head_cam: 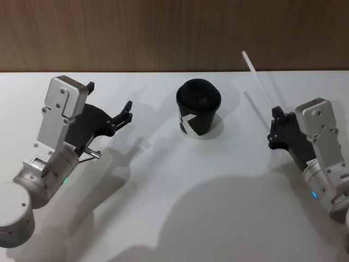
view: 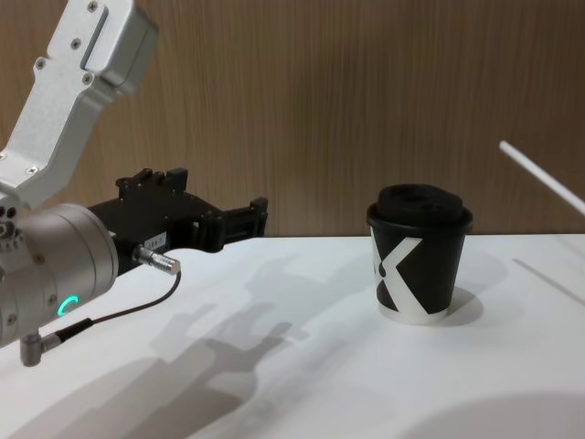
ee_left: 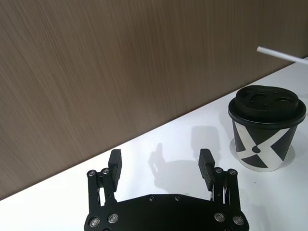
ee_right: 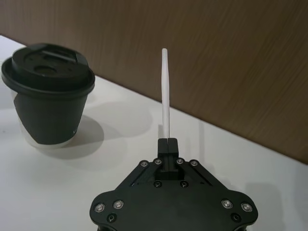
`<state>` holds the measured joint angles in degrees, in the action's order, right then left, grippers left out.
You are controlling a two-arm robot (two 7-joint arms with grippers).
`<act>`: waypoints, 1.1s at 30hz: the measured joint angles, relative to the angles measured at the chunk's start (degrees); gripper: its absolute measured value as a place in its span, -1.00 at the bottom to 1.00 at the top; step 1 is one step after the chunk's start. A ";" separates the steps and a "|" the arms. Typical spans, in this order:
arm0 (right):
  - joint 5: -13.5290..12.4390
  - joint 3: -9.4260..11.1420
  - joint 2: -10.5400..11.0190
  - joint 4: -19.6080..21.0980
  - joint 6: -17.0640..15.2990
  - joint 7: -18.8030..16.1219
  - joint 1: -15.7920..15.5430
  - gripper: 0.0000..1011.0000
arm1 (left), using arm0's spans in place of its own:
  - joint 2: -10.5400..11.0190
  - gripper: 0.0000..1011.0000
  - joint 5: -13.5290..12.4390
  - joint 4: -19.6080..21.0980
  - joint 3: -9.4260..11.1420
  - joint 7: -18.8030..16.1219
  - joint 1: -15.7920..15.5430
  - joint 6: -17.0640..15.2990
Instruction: Pick up the straw with one hand, pass it to the other hand, and insert it into the cup.
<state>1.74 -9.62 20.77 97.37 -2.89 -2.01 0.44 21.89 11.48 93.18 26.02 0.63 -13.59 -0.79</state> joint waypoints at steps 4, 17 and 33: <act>1.50 -0.12 1.04 0.52 2.75 0.00 0.16 -1.00 | 0.01 0.98 0.00 0.00 0.00 0.00 0.00 0.00; 4.48 -0.18 5.69 2.14 13.46 -3.09 1.47 -1.00 | 0.00 0.98 0.00 0.00 0.00 0.00 0.00 0.00; 0.09 -0.30 11.59 3.15 24.98 -12.24 4.76 -1.00 | 0.00 0.98 0.00 0.00 0.00 0.00 0.00 0.00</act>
<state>1.83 -9.91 32.35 100.52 22.09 -14.25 5.20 21.89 11.48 93.18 26.03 0.63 -13.59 -0.79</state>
